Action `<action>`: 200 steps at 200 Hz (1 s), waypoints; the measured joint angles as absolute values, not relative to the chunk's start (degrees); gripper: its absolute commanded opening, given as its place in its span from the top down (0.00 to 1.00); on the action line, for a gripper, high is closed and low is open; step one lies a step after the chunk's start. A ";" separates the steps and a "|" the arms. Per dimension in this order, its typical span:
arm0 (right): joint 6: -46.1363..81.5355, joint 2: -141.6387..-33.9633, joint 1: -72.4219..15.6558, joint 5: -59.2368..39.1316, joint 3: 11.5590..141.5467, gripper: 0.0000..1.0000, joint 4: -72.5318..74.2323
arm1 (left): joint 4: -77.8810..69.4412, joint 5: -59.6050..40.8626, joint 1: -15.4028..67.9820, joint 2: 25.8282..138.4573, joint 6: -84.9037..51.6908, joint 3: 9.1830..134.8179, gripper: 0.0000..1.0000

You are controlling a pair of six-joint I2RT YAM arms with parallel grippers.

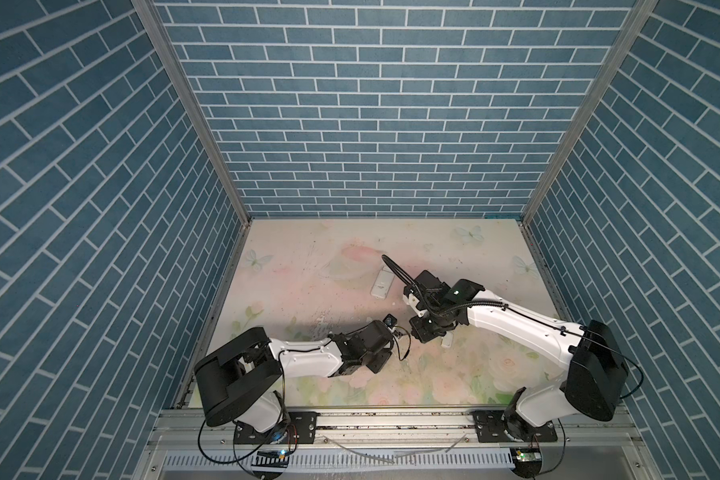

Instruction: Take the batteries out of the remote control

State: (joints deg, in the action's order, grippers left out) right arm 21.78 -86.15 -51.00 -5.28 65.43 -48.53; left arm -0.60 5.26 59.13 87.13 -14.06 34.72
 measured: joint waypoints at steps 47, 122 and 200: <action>25.82 -85.76 -53.10 -2.76 64.69 1.00 -47.20 | -0.32 5.23 59.13 87.39 -14.33 34.98 0.61; 29.82 -76.40 -53.76 -2.66 51.92 1.00 -34.89 | -0.34 5.19 59.13 87.88 -14.76 35.11 0.61; 30.22 -69.95 -53.74 -2.26 42.98 1.00 -23.44 | -0.80 5.37 59.13 88.25 -15.66 35.11 0.62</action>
State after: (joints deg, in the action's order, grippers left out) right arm 30.22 -69.95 -53.74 -2.26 42.98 -23.44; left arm -0.80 5.37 59.13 88.25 -15.66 35.11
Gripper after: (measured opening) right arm 0.216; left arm 0.574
